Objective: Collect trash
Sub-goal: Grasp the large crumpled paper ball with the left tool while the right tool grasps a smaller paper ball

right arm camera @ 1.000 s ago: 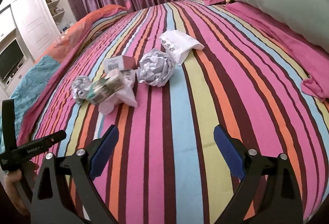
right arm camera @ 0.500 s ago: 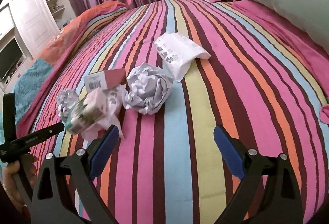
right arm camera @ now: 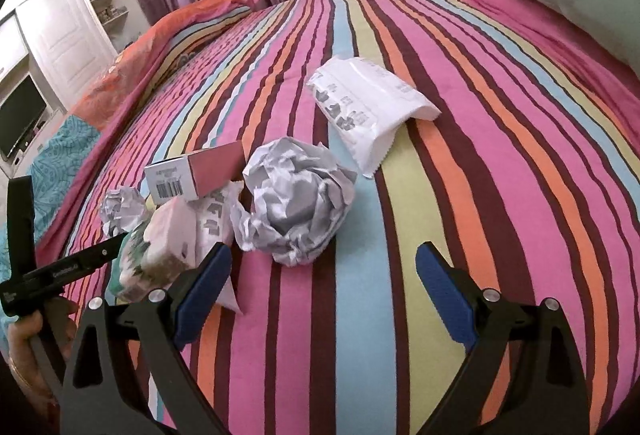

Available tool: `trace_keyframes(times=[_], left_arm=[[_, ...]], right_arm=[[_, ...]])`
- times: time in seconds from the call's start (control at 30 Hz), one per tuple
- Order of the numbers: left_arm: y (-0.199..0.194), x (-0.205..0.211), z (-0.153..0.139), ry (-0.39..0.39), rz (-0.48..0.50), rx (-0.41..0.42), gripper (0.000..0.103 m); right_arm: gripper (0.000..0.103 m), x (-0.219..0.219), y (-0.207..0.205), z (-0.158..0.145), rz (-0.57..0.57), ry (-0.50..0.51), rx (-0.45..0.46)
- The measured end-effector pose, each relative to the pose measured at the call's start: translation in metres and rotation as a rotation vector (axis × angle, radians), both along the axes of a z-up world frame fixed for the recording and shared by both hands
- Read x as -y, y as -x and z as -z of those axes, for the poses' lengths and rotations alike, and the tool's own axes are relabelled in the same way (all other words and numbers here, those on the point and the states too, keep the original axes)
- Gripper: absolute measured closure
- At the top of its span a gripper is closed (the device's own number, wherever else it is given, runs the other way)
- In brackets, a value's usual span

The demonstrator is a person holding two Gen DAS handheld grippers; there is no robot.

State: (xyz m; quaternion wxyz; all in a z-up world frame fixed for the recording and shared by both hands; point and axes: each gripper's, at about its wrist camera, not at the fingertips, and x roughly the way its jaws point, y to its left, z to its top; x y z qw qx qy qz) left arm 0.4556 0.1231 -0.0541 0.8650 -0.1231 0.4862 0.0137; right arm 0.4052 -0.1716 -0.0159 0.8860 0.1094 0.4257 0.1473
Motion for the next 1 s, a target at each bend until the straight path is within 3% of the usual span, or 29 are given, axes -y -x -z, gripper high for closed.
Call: trace_keyframes(times=[0.77,0.83,0.87,1.0], left_arm=[[-0.038,0.015,0.008,-0.038,0.04,0.009,0.021],[-0.038,0.017,0.008,-0.045,0.049,0.012,0.032],[-0.038,0.017,0.008,-0.048,0.049,0.015,0.033],[-0.035,0.015,0.007,-0.04,0.059,0.023,0.039]], right_arm=[[0.016,-0.039,-0.036,0.009,-0.05,0.085,0.001],[0.026,-0.043,-0.037,0.009,-0.067,0.104,0.006],[0.035,-0.046,-0.037,0.008,-0.082,0.104,0.003],[0.042,-0.048,-0.034,0.006,-0.089,0.133,0.008]])
